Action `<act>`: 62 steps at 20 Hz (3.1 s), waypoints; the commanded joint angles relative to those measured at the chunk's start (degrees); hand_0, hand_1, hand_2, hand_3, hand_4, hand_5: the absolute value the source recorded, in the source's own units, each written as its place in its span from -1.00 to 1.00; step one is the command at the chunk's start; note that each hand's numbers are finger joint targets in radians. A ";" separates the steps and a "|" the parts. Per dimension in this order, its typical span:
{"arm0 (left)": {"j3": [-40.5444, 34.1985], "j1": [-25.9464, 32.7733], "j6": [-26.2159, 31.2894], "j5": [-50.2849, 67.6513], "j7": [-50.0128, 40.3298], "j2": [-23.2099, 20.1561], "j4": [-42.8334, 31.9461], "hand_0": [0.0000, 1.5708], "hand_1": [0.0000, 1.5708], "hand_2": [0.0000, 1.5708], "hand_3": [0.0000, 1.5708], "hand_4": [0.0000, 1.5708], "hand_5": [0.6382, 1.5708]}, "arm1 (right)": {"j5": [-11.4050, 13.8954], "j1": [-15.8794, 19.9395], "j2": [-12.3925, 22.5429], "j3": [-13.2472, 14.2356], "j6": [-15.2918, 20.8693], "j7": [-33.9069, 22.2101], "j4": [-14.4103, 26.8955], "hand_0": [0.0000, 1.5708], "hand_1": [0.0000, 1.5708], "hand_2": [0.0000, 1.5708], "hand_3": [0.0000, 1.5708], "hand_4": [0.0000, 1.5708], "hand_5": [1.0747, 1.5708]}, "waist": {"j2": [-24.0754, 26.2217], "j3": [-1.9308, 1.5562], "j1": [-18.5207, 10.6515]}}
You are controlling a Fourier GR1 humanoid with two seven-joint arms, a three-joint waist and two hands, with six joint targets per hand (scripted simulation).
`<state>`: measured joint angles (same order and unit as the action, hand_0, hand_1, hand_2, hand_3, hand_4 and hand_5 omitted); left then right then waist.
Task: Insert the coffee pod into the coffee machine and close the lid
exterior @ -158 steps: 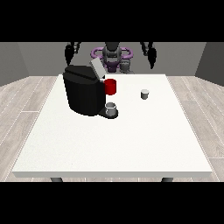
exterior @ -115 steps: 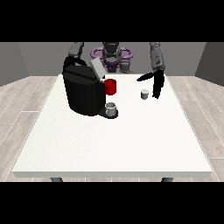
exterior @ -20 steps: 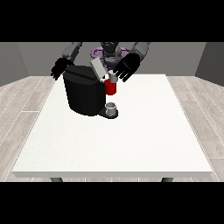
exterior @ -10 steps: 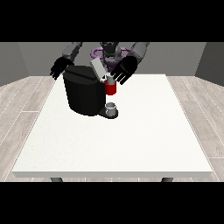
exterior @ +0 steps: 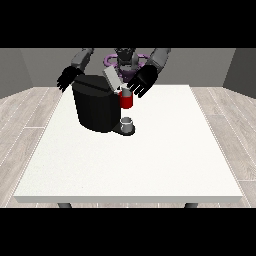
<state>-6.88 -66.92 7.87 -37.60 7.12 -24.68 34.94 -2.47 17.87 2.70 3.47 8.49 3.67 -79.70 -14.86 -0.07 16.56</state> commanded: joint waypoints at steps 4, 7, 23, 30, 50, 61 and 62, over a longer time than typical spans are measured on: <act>-0.13 -0.06 0.89 -0.02 1.01 0.56 -0.98 0.53 0.53 0.56 0.39 -0.41 1.00 | 0.98 0.73 0.36 -0.27 0.69 -0.40 -0.20 -1.00 -1.00 -1.00 -1.00 -0.47 1.00 | -1.71 0.07 0.28; 1.63 0.93 0.68 -1.71 -0.55 1.62 0.45 0.47 0.47 0.50 0.30 -0.43 1.00 | -0.47 0.30 1.37 1.69 0.01 -1.32 2.18 -1.00 -1.00 -1.00 -1.00 -0.49 1.00 | 1.29 0.05 -1.44; 3.69 -1.53 3.79 -5.14 1.79 -1.80 -0.05 -1.00 -1.00 -0.52 -0.86 -1.00 1.00 | -0.29 0.34 0.88 0.95 -0.69 1.90 2.65 -1.00 -1.00 -1.00 -1.00 -0.43 1.00 | -1.13 0.04 -0.18; 5.11 1.15 4.28 -6.29 2.28 0.51 1.26 -1.00 -1.00 -1.00 -1.00 -1.00 1.00 | -0.16 0.06 0.48 2.41 1.48 1.67 5.02 -1.00 -1.00 -1.00 -1.00 -0.54 1.00 | 1.97 0.05 -3.46; -6.56 10.47 5.28 6.11 1.85 6.47 1.90 -1.00 -1.00 -1.00 -1.00 -1.00 1.00 | -1.91 -9.44 0.18 3.43 0.62 3.61 4.56 -1.00 -1.00 -1.00 -1.00 -0.46 1.00 | 15.04 0.11 -8.66; -13.91 27.33 5.96 18.70 5.93 16.83 3.33 -1.00 -1.00 -1.00 -1.00 -0.76 1.00 | -1.54 -15.07 4.29 1.11 -4.78 -0.71 0.19 -1.00 -1.00 -1.00 -1.00 -0.56 1.00 | 28.94 0.11 -15.46; -15.05 27.16 6.61 20.52 6.69 17.56 3.44 -1.00 -1.00 -1.00 -1.00 -0.82 1.00 | -1.99 -12.20 4.19 1.52 -4.34 -0.76 -0.44 -1.00 -1.00 -1.00 -1.00 -0.53 1.00 | 27.58 0.12 -16.28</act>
<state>-19.20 -43.38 13.09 -21.12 13.23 -8.39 38.30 -3.92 5.00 6.34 5.98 5.95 4.01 -77.70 10.64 0.03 1.86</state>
